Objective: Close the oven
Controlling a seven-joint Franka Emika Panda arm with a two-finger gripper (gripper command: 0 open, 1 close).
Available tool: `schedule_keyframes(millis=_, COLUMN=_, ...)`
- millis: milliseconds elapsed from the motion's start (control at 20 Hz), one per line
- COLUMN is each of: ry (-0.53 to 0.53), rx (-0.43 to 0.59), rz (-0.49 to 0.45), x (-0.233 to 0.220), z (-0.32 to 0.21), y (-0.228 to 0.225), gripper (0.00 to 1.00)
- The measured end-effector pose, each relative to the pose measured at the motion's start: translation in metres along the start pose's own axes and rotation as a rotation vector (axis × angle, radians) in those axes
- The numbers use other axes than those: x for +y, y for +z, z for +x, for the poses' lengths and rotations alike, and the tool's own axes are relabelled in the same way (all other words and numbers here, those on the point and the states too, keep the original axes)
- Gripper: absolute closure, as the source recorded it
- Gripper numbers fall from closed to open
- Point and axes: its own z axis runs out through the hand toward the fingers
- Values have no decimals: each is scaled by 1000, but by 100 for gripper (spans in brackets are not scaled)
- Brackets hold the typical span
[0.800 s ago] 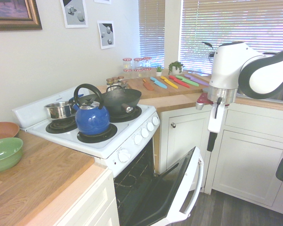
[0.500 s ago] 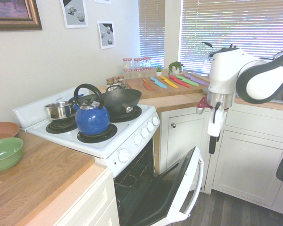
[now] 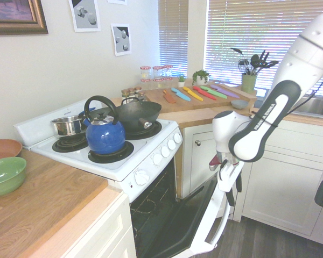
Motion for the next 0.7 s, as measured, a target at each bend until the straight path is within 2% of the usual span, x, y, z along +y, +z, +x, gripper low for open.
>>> schedule_keyframes(millis=150, ry=-16, rx=-23, rz=-16, x=-8, z=13, y=27, gripper=0)
schedule_keyframes(millis=450, ry=-129, rx=-12, rz=-18, x=-22, z=2, y=48, gripper=0)
schedule_keyframes(millis=700, ry=-132, rx=20, rz=19, x=-28, z=2, y=71, gripper=0)
